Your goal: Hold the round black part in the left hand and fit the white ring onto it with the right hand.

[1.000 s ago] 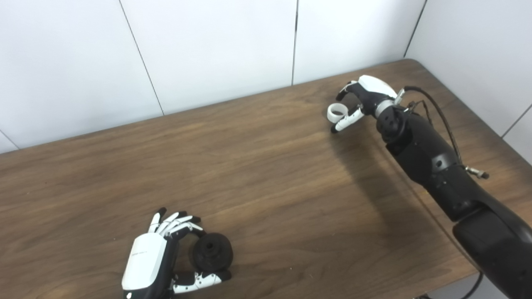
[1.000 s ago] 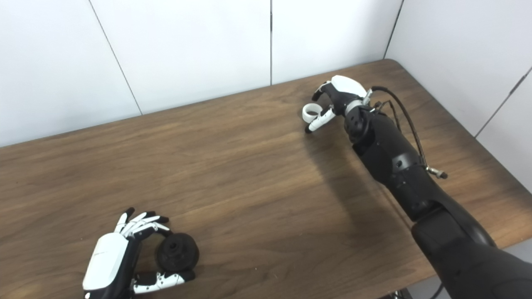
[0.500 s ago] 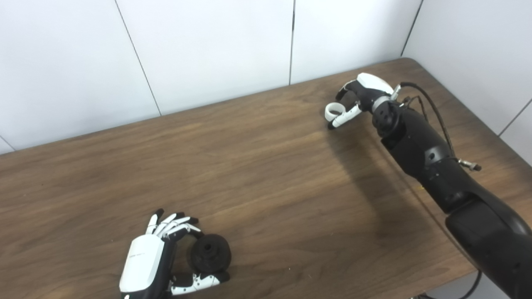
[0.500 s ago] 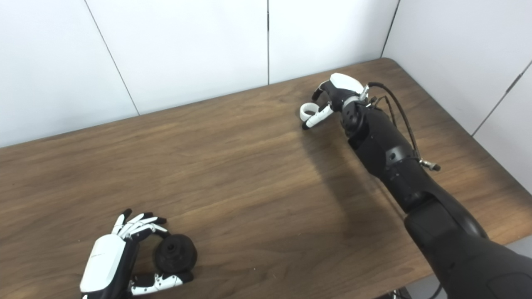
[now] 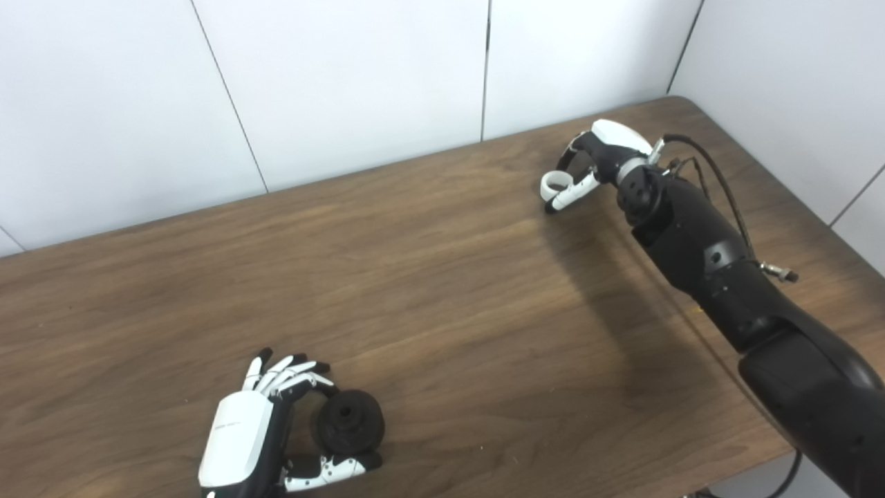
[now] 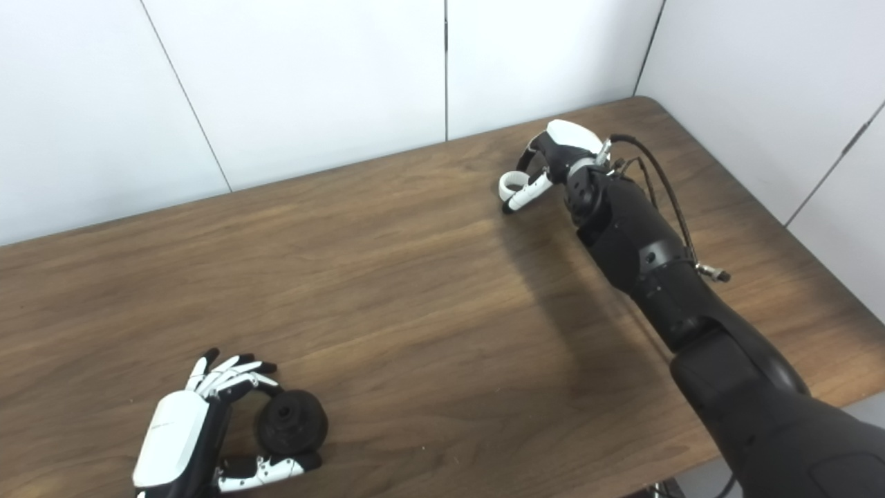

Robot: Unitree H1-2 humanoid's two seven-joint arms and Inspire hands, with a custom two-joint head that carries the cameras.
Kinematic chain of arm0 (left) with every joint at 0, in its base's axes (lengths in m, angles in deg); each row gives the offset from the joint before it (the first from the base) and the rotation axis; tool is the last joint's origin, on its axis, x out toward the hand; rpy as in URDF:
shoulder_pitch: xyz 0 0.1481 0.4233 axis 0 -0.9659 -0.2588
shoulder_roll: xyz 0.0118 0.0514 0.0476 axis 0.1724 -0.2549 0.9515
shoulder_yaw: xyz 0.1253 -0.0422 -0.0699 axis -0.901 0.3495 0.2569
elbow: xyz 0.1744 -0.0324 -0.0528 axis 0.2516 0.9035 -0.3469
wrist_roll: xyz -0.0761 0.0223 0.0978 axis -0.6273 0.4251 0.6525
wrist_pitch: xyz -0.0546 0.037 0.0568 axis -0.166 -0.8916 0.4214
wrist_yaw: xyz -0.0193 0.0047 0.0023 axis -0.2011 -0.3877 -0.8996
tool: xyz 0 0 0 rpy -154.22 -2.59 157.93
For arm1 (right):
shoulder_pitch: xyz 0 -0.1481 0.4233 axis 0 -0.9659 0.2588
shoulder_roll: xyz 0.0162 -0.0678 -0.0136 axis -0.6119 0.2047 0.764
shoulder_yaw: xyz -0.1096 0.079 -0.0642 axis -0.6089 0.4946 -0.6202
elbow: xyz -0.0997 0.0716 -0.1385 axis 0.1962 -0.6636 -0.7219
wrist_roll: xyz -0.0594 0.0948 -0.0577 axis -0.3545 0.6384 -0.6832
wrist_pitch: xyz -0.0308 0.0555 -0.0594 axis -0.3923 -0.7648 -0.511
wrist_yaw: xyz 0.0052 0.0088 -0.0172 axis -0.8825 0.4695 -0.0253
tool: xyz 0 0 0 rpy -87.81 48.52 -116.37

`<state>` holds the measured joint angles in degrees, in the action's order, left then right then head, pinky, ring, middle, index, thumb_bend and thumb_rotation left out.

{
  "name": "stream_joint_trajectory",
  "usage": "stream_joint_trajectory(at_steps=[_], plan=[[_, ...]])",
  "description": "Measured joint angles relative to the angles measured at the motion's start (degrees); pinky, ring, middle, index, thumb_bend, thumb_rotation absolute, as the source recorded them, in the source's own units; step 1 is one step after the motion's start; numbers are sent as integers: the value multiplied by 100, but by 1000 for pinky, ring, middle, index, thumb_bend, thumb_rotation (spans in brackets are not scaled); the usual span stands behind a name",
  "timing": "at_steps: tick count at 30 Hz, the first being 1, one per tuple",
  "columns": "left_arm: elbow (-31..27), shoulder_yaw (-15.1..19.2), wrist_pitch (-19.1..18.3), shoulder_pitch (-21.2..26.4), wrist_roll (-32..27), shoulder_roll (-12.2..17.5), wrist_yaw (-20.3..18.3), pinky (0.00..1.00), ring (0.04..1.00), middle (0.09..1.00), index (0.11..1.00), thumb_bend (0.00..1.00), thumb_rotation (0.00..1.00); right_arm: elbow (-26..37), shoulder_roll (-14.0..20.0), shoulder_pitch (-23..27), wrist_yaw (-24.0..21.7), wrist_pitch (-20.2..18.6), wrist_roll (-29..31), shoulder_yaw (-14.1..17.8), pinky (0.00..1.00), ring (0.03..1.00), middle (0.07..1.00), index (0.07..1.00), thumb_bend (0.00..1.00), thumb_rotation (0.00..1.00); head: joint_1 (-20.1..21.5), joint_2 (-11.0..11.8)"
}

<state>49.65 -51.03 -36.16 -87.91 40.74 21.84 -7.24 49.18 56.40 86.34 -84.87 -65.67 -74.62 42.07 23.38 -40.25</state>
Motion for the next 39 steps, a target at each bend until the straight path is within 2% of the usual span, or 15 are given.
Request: stream_joint_trajectory(at_steps=[6,18,23,31,33,35,36,39], plan=[[-20,8,-4,-4,4,-3,-35,1000,857,747,483,523,52,107,-68,-5,121,22,32,19,901,944,855,486,521,134,-18,-18],[-24,10,-9,-9,37,-25,-36,1000,860,747,483,523,52,211,-22,-91,211,120,58,-28,910,949,853,487,520,132,-132,-53],[-38,11,-16,-36,113,-70,-30,1000,853,744,483,523,52,587,147,-215,92,264,46,-189,924,948,856,486,523,134,-272,-88],[-64,-8,-93,-71,248,-185,-22,1000,850,741,484,523,51,1706,230,-276,-522,434,20,-490,878,936,833,486,524,134,-861,-237],[-93,-33,-174,-83,320,-237,-23,1000,848,739,484,523,52,2032,231,-268,-742,438,4,-587,867,932,827,486,525,135,-922,-255],[-100,-50,-223,-88,381,-303,-23,1000,847,739,484,523,52,2295,226,-247,-969,425,-9,-659,862,930,824,486,525,136,-1116,-282],[-103,-64,-253,-91,408,-330,-23,1000,846,739,484,523,52,2455,229,-235,-1140,391,-25,-698,858,930,820,486,525,136,-1377,-334],[-120,-121,-374,-100,514,-402,-19,1000,847,738,484,523,53,2984,214,-202,-1583,314,-44,-785,856,932,820,485,525,136,-1608,-387]])
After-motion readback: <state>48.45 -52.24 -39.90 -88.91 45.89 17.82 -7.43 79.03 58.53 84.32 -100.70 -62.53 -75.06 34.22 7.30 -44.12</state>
